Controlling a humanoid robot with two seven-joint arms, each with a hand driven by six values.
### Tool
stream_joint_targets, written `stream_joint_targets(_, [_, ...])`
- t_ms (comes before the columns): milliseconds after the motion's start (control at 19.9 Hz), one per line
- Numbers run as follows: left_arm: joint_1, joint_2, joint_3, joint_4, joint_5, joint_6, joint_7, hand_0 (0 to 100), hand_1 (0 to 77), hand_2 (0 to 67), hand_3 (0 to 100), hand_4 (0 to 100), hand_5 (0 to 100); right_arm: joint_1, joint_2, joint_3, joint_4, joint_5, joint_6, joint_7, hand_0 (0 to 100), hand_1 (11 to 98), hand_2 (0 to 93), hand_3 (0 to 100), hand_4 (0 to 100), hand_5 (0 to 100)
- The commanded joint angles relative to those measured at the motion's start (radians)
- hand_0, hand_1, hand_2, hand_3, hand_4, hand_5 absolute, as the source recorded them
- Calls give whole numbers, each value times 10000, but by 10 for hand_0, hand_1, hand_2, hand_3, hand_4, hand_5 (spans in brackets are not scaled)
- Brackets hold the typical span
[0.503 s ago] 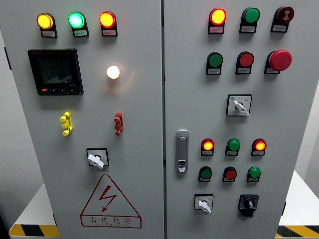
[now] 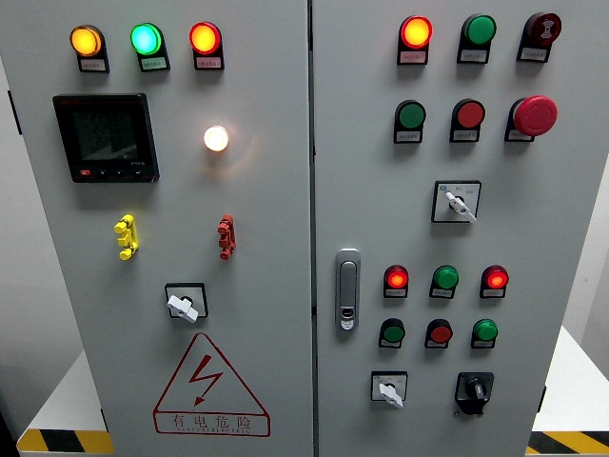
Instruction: Trip black knob to open circuit
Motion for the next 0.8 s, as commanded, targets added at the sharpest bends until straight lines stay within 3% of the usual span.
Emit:
stream_joint_targets(0, [3,-1,0,0,0,0,0,0,0,195,262,98,86,-14,0,-11,1,-15,-3,0,858,357,0,142,64,164])
stream_joint_targets(754, [3,-1,0,0,0,0,0,0,0,194,262,98,86,78,-31,-12,-14,-31,12,-46,844,358,0,139,61,159])
